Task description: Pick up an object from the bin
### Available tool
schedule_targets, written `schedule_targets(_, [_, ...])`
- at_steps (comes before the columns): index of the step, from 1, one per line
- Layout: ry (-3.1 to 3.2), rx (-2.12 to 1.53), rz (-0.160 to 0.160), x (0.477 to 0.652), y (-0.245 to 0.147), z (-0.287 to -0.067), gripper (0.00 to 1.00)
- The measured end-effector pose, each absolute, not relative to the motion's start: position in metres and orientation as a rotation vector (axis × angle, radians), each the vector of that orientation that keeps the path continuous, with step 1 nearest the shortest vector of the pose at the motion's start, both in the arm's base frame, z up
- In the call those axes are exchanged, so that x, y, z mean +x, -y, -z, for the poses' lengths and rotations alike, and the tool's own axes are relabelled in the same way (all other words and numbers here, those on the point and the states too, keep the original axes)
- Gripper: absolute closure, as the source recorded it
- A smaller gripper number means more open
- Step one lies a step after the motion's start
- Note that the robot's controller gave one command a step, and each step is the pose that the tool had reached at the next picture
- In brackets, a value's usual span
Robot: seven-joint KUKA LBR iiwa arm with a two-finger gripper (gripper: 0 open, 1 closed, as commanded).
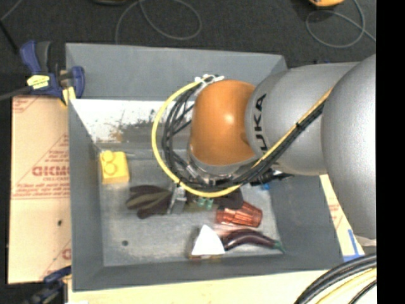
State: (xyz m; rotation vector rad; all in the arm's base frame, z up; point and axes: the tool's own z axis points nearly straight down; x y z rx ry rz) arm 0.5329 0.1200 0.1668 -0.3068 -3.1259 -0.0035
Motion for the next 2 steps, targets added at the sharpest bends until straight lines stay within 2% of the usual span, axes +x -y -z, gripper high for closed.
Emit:
schedule_targets(1, [3.126, -0.308, 0.004, 0.533, -0.12, -0.167, 1.0])
schedule_targets(2, [3.097, -0.547, 0.004, 0.544, -0.109, -0.297, 1.0])
